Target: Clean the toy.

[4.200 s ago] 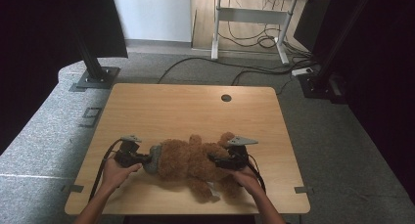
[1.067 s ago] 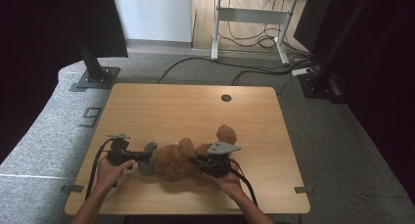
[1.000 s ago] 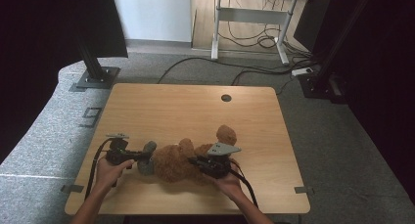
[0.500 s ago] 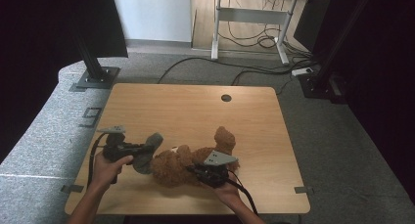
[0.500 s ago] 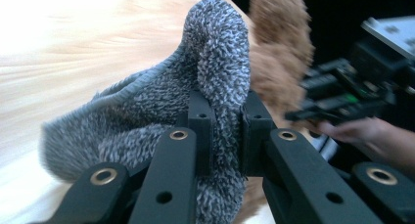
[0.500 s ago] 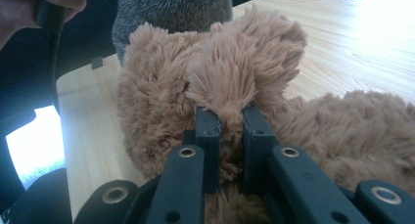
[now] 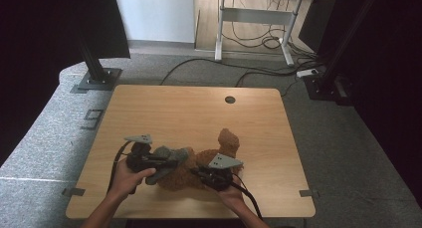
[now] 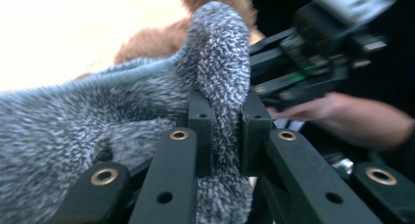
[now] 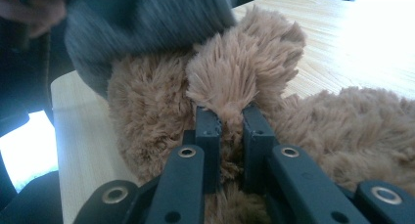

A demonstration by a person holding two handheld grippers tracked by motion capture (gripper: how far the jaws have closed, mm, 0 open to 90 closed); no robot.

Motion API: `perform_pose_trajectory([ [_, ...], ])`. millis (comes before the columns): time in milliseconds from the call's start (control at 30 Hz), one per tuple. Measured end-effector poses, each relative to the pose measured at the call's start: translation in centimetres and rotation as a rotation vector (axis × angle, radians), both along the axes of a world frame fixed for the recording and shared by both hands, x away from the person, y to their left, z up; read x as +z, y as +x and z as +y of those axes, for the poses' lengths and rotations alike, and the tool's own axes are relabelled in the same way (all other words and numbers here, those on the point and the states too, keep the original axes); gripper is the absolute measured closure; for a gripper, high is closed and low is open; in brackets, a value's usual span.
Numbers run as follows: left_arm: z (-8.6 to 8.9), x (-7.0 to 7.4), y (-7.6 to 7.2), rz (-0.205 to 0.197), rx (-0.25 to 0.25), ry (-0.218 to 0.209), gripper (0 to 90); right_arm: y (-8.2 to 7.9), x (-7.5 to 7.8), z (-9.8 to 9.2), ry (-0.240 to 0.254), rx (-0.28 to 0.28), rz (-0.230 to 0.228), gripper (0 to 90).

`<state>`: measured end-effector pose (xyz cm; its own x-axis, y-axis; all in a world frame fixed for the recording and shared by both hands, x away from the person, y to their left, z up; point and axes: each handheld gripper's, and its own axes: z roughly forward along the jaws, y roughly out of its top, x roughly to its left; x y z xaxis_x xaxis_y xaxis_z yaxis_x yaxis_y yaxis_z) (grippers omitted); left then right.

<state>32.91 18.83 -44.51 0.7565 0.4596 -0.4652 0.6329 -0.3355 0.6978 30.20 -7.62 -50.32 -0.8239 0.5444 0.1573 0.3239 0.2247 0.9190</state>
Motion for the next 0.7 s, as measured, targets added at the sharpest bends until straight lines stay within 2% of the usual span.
perform_pose_trajectory([
  [67, -0.4, -0.5, 0.0, 0.002, 0.006, 0.012, 79.5, -0.1, 0.0, 0.0, -0.006, 0.002, -0.011, 78.3],
  [200, 0.2, -0.9, 0.0, 0.016, 0.011, -0.008, 80.1, -0.6, 0.3, -0.2, -0.005, 0.015, -0.035, 69.6],
  [267, 0.7, -1.3, -0.1, 0.033, 0.015, -0.028, 80.3, -0.7, 0.5, -0.5, 0.017, 0.040, -0.021, 64.7],
  [333, 1.2, -1.5, -0.2, 0.032, 0.025, -0.037, 80.4, -0.9, 0.8, -1.1, 0.047, 0.065, -0.005, 60.3],
  [400, 1.6, -1.7, -0.2, 0.033, 0.034, -0.045, 80.5, -1.5, 1.1, -2.0, 0.071, 0.066, -0.026, 56.1],
  [500, 1.8, -1.9, -0.1, 0.041, 0.030, -0.054, 80.6, -2.0, 1.5, -3.9, 0.107, 0.024, -0.030, 49.1],
  [633, 1.7, -2.1, -0.3, 0.042, 0.022, -0.047, 80.6, -2.3, 1.4, -6.1, 0.109, -0.031, -0.015, 41.2],
  [700, 1.8, -2.2, -0.4, 0.050, 0.019, -0.053, 80.7, -2.5, 1.3, -7.0, 0.092, -0.078, -0.020, 36.2],
])
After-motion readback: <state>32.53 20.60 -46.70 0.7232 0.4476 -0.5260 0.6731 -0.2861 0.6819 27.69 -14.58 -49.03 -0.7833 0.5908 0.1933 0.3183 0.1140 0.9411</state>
